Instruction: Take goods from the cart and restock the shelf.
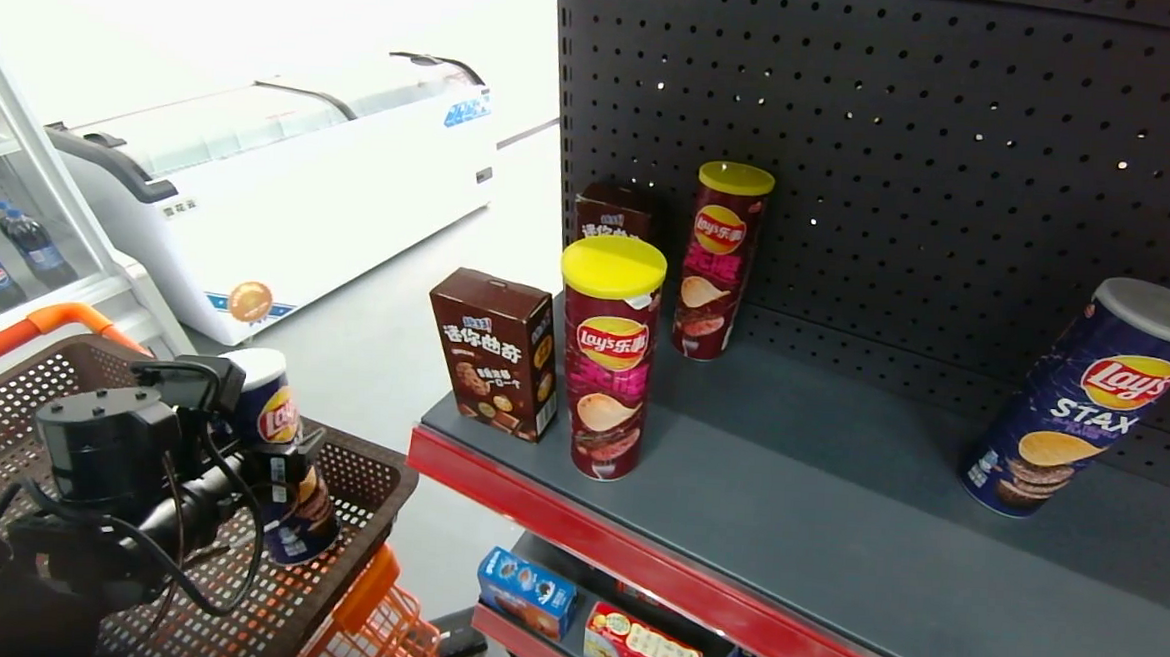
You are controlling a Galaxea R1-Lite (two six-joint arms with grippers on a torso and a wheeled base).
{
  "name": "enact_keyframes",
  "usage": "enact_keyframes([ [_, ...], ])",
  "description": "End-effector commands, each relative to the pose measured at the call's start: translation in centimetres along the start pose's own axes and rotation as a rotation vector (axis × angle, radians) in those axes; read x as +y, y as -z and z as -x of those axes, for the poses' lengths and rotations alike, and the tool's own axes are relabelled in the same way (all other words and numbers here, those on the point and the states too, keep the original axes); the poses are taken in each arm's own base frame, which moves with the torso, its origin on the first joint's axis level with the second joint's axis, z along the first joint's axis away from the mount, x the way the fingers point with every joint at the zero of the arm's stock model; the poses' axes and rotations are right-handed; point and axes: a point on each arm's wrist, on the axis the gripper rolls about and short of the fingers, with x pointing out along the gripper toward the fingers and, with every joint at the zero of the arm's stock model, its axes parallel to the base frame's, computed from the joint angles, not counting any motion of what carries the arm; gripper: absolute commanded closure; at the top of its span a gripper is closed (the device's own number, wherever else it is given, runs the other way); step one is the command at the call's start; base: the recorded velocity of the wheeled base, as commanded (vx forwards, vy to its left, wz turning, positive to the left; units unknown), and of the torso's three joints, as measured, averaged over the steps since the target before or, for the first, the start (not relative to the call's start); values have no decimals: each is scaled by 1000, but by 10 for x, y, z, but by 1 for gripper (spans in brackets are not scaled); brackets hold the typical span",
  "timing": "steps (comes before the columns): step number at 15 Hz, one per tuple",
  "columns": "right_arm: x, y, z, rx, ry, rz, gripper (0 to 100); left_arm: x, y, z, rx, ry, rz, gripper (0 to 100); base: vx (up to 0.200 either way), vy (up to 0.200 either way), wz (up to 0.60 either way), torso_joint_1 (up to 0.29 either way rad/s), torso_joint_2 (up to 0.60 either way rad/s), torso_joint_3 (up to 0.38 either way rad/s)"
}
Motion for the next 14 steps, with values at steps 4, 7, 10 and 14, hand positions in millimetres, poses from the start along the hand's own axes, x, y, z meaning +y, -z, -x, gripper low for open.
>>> enact_keyframes([
  [4,0,0,0,0,0,1,0,-2,-1,1,-5,6,-1,100,0,0,0,0,0,0],
  [7,0,0,0,0,0,1,0,-7,-18,23,-72,51,9,100,0,0,0,0,0,0],
  [10,0,0,0,0,0,1,0,-10,-32,50,-91,89,-3,100,0,0,0,0,0,0],
  [14,0,0,0,0,0,1,0,-24,-51,76,-173,195,-7,100,0,0,0,0,0,0],
])
